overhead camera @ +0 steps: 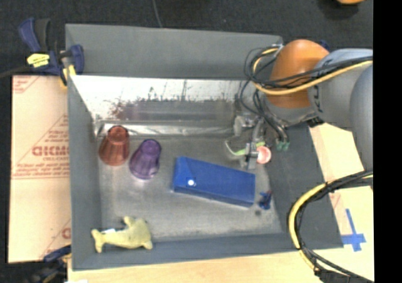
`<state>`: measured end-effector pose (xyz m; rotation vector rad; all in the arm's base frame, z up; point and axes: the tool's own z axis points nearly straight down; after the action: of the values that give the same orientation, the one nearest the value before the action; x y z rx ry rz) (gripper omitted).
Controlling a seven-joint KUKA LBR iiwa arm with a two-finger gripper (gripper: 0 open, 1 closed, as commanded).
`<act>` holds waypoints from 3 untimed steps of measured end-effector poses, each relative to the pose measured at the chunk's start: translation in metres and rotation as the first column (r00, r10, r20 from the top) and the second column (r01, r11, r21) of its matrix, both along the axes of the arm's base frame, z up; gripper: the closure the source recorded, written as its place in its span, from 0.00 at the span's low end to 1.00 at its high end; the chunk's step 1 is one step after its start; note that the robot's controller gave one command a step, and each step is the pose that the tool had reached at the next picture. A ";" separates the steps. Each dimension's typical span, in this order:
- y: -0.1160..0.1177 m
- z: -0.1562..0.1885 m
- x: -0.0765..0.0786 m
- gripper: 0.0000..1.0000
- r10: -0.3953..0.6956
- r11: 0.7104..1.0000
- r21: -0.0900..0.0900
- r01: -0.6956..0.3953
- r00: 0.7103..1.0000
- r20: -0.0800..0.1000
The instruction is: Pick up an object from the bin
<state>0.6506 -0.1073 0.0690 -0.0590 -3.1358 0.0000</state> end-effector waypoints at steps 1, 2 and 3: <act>0.011 0.001 0.000 0.00 -0.177 0.984 0.001 0.177 0.984 -0.012; -0.001 0.002 0.000 0.00 -0.015 1.000 -0.001 0.015 1.000 -0.001; 0.009 0.002 -0.001 0.00 -0.150 0.989 0.002 0.150 0.989 -0.014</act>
Offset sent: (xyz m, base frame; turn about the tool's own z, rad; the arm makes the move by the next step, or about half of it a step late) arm 0.0003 0.0007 0.0012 0.0148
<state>0.6499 -0.0988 0.0710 -0.2940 -3.1086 -0.0054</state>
